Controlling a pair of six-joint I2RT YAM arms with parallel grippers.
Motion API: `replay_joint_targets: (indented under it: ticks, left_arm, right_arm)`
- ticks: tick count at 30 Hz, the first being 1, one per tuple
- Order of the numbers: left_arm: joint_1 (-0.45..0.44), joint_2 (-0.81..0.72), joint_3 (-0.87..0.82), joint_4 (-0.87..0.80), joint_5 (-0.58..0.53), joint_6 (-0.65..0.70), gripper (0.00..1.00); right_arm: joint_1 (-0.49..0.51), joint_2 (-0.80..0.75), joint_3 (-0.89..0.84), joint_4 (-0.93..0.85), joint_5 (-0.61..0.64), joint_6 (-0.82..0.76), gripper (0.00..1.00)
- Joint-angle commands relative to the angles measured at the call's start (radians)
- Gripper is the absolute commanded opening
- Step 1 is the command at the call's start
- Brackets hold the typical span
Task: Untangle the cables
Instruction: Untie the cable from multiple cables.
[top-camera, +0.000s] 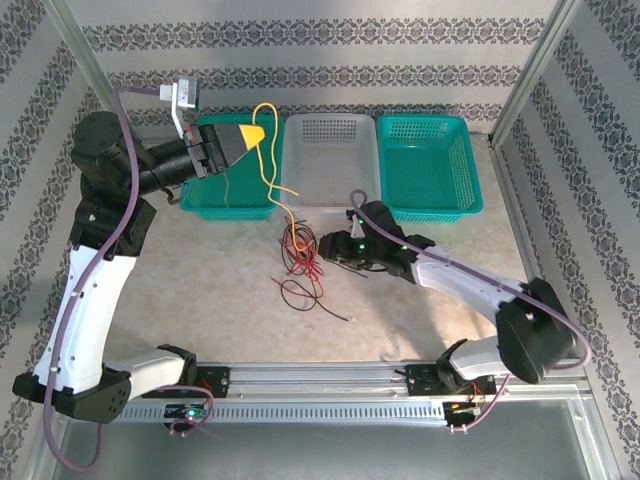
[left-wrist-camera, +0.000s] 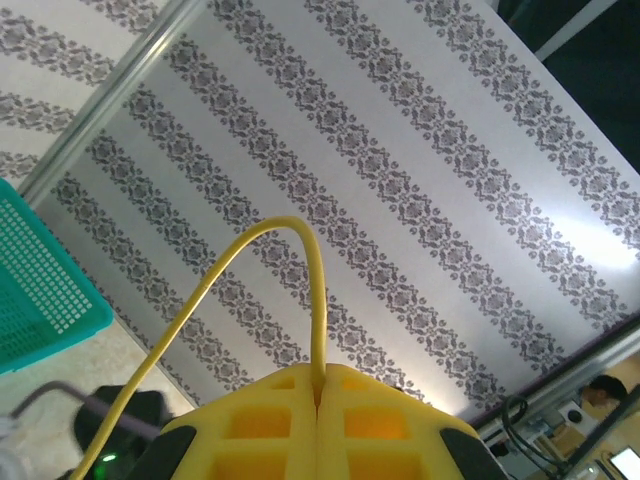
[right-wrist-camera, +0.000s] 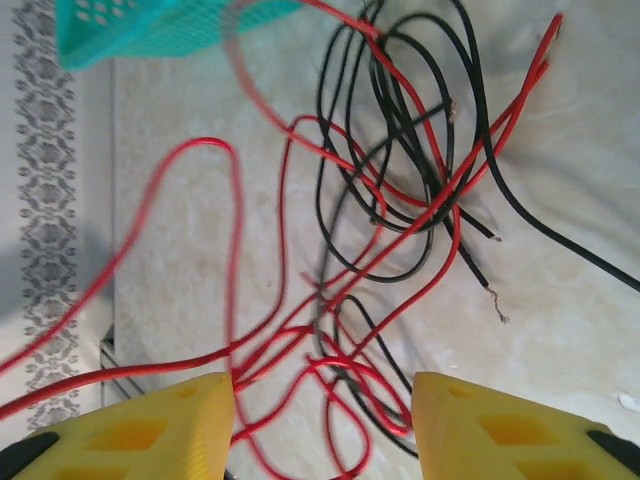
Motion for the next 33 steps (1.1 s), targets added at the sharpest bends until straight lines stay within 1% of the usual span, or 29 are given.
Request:
replay_joint_targets:
  ticks: [1,4,6,9,12,18,23,25,27,28,29,33]
  left_arm:
    - [0.031,-0.024,0.018,0.042,0.028,-0.015,0.0]
    - [0.036,-0.022,0.018,0.054,0.036,-0.027,0.0]
    - [0.038,-0.018,0.016,0.057,0.041,-0.032,0.0]
    - [0.038,-0.023,-0.01,0.098,0.041,-0.059,0.0]
    - [0.038,-0.028,-0.025,0.133,0.042,-0.083,0.0]
    - [0.038,-0.015,-0.019,0.175,0.054,-0.114,0.0]
    - [0.04,-0.005,-0.002,0.195,0.043,-0.123,0.0]
    - [0.041,0.0,0.0,0.218,0.044,-0.138,0.0]
    - [0.045,0.004,0.011,0.224,0.043,-0.145,0.0]
    - [0.046,0.006,0.02,0.229,0.043,-0.147,0.0]
    - [0.048,0.009,0.03,0.234,0.041,-0.15,0.0]
    - [0.051,0.024,0.069,0.286,0.026,-0.185,0.0]
  right_arm:
    - [-0.046,-0.156,0.018,-0.063,0.022,-0.012,0.57]
    - [-0.096,-0.237,0.08,-0.155,0.015,-0.038,0.67]
    - [-0.105,-0.264,0.142,-0.218,0.026,-0.068,0.74]
    - [-0.102,-0.267,0.191,-0.228,0.013,-0.06,0.81]
    - [-0.073,-0.222,0.199,-0.167,-0.004,-0.017,0.83]
    - [0.058,-0.075,0.253,-0.1,0.03,-0.007,0.82]
    - [0.141,0.023,0.221,-0.03,0.015,0.013,0.77]
    - [0.164,0.059,0.211,-0.04,0.026,-0.009,0.72]
    - [0.167,0.089,0.187,-0.045,0.045,-0.013,0.64]
    - [0.161,0.105,0.173,-0.055,0.056,-0.011,0.57]
    - [0.153,0.12,0.161,-0.062,0.058,-0.008,0.53]
    - [0.122,0.166,0.12,-0.069,0.044,-0.014,0.48]
